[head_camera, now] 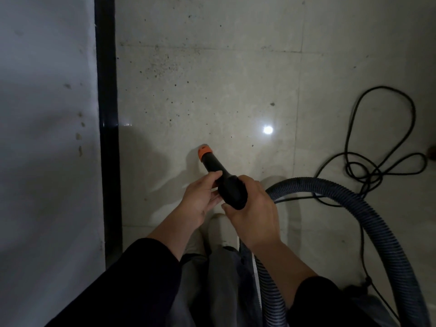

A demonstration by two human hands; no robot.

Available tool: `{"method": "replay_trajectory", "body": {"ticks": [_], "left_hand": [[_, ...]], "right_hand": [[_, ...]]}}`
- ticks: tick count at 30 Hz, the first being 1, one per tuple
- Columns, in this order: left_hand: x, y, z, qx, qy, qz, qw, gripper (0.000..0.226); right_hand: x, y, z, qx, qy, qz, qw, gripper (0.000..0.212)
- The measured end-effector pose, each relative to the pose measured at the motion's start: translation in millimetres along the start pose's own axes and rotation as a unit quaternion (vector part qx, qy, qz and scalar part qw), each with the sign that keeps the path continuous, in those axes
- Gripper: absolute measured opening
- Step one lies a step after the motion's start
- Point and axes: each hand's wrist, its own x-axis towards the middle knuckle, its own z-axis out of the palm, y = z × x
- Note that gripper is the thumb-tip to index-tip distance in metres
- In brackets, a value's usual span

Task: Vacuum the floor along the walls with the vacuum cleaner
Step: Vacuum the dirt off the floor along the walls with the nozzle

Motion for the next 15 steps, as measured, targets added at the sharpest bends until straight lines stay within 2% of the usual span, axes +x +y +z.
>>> {"method": "replay_trajectory", "body": {"ticks": [6, 15], "left_hand": [[7, 4, 12, 0.016, -0.002, 0.009, 1.0, 0.023], [20, 21, 12, 0.029, -0.004, 0.028, 0.999, 0.029]], "right_hand": [[8, 6, -7, 0.018, 0.007, 0.012, 1.0, 0.055], [26, 0, -6, 0.016, 0.018, -0.002, 1.0, 0.055]]}}
